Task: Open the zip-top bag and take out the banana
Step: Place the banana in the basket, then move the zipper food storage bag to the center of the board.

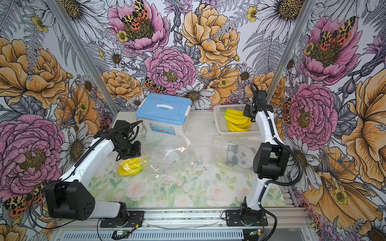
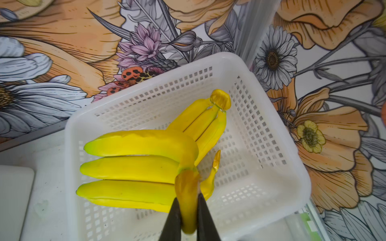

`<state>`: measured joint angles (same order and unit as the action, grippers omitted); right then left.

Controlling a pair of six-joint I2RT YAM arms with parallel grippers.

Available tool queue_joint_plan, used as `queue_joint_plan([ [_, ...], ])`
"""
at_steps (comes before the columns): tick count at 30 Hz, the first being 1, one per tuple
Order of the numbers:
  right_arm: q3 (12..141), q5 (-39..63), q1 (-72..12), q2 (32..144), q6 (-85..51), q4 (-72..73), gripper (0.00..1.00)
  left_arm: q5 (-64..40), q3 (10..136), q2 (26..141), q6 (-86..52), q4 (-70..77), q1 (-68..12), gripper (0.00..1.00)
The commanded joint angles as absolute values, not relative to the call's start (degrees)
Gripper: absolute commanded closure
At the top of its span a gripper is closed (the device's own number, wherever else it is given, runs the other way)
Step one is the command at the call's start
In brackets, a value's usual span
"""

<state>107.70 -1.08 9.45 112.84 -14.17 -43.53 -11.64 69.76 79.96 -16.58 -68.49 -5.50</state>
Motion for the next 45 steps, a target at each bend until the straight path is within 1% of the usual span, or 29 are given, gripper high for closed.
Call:
queue_joint_plan([
  [1, 112.76, -0.61, 9.14, 116.12, -14.79, -43.59, 0.77, -15.6, 71.32, 80.83, -18.15, -66.05, -6.28, 1.0],
  [3, 113.96, 0.0, 9.21, 116.85, -14.87, -43.68, 0.56, -15.9, 72.16, 81.44, -18.59, -65.82, -6.93, 1.0],
  [4, 114.08, 0.15, 9.35, 116.41, -15.02, -43.68, 0.48, -16.33, 72.39, 81.91, -18.81, -65.61, -7.19, 1.0],
  [5, 113.81, 0.34, 9.5, 115.48, -15.54, -43.75, 0.42, -17.01, 72.72, 82.68, -19.13, -64.9, -7.93, 1.0],
  [6, 113.29, 0.56, 9.57, 114.05, -16.09, -43.77, 0.4, -17.74, 72.99, 83.52, -19.76, -64.1, -8.88, 1.0],
  [8, 111.55, 1.98, 9.69, 110.21, -17.76, -43.77, 0.37, -18.41, 73.9, 85.54, -21.1, -62.17, -11.66, 1.0],
  [13, 103.7, 7.3, 8.47, 97.67, -22.42, -43.7, 0.36, -18.06, 79.43, 93.53, -24.73, -57.47, -20.03, 1.0],
  [18, 94.1, 13.53, 4.82, 86.64, -24.17, -43.59, 0.37, -18.28, 91.56, 106.39, -28.65, -54.86, -29.6, 1.0],
  [21, 88.22, 18.41, 2.47, 82.14, -24.26, -43.55, 0.36, -18.38, 99.41, 113.39, -30.48, -54.85, -33.0, 1.0],
  [22, 86.35, 19.28, 2.0, 80.94, -24.48, -43.51, 0.36, -18.46, 101.21, 114.84, -31.0, -54.85, -33.3, 0.92],
  [23, 84.17, 20.73, 1.45, 79.73, -25.21, -43.29, 0.36, -18.62, 102.99, 116.02, -31.43, -54.93, -33.33, 0.75],
  [24, 82.58, 22.83, 1.02, 78.65, -25.25, -43.01, 0.36, -18.66, 104.49, 116.54, -31.55, -54.97, -33.15, 0.6],
  [25, 81.39, 24.52, 0.59, 77.84, -24.85, -42.94, 0.36, -18.51, 105.53, 116.64, -31.55, -54.91, -32.76, 0.47],
  [26, 80.24, 25.8, -0.5, 76.83, -24.71, -42.89, 0.36, -18.36, 106.59, 116.27, -31.51, -54.89, -32.23, 0.07],
  [27, 79.24, 27.21, -1.71, 75.92, -24.68, -42.8, 0.36, -18.23, 107.6, 115.66, -31.27, -54.91, -31.74, 0.02],
  [31, 75.68, 31.77, -8.56, 72.55, -25.55, -42.85, 0.36, -17.39, 109.41, 111.08, -31.84, -54.93, -28.92, 0.02],
  [34, 72.3, 33.89, -16.74, 72.08, -27.3, -42.42, 0.36, -15.52, 106.84, 103.62, -32.59, -54.98, -26.25, 0.02],
  [38, 66.99, 35.32, -28.68, 76.0, -28.85, -38.44, 0.37, -13.64, 97.07, 89.77, -34.04, -55.52, -22.14, 0.02],
  [40, 63.66, 37.43, -32.75, 78.76, -29.99, -33.72, 0.37, -13.65, 91.22, 84.01, -34.92, -55.96, -20.72, 0.02],
  [43, 57.38, 39.44, -34.32, 83.18, -32.19, -25.92, 0.38, -12.52, 82.18, 76.2, -36.43, -56.75, -19.99, 0.02],
  [45, 54.82, 38.32, -33.82, 85.95, -31.01, -25.18, 0.38, -11.95, 77.17, 71.54, -38.12, -56.87, -19.79, 0.02],
])
